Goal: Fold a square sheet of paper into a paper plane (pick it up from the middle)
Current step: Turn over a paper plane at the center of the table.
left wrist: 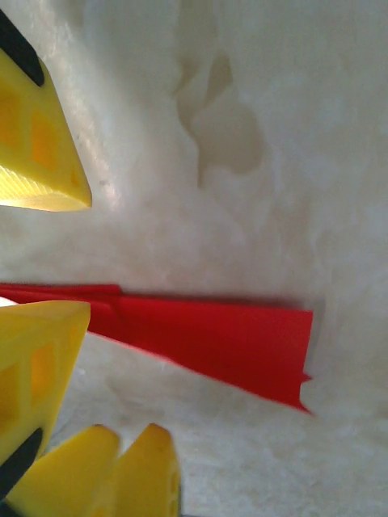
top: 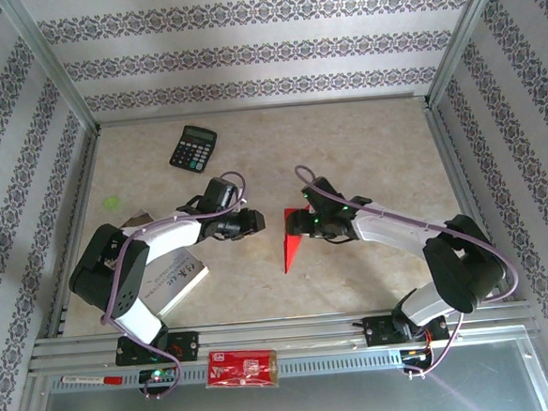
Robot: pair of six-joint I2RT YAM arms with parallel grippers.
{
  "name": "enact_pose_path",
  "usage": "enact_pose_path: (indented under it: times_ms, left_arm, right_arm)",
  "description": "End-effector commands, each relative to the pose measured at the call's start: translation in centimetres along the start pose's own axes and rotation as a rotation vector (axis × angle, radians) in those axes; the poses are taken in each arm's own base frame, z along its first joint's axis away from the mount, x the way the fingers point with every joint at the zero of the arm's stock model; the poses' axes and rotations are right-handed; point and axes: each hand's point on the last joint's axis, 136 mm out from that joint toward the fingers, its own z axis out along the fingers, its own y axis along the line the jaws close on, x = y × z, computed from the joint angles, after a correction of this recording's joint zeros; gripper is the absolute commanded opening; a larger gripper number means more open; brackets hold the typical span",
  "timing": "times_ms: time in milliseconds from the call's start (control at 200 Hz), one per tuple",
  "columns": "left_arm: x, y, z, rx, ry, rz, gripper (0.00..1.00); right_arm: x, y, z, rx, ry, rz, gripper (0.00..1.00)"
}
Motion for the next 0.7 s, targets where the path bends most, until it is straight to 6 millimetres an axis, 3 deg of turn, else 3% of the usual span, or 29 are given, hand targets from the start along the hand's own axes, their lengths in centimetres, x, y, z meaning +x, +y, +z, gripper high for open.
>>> enact_pose_path:
  times_ms: [0,140,380,560,694]
  left_arm:
    - [-0.2,0.6,-0.5,0.014,-0.009,-0.024,0.34]
    - [0.2,1.5,-0.8,0.017,-0.005,-0.042,0.34]
    - [0.6,1.8,-0.9,0.031,-0.004,-0.048,0.34]
    - [0.7,1.9,-1.0,0.029,-0.002,-0.044,0.35]
    - [0.9,1.9,-1.0,0.025,0.000,-0.041,0.34]
  right_arm:
    - [-0.7,-1.4,0.0,0.218,-0.067,-0.039,0.81]
    - [-0.6,-0.3,1.1,0.266,-0.059,-0.090,0.87]
    - [-1.8,-1.2,2.5,0.414,-0.057,-0.140,0.86]
    - [-2.0,-1.6,2.4,0.458,-0.056,-0.146,0.80]
    - [-1.8,-1.9,1.8,0.458,-0.060,-0.135,0.68]
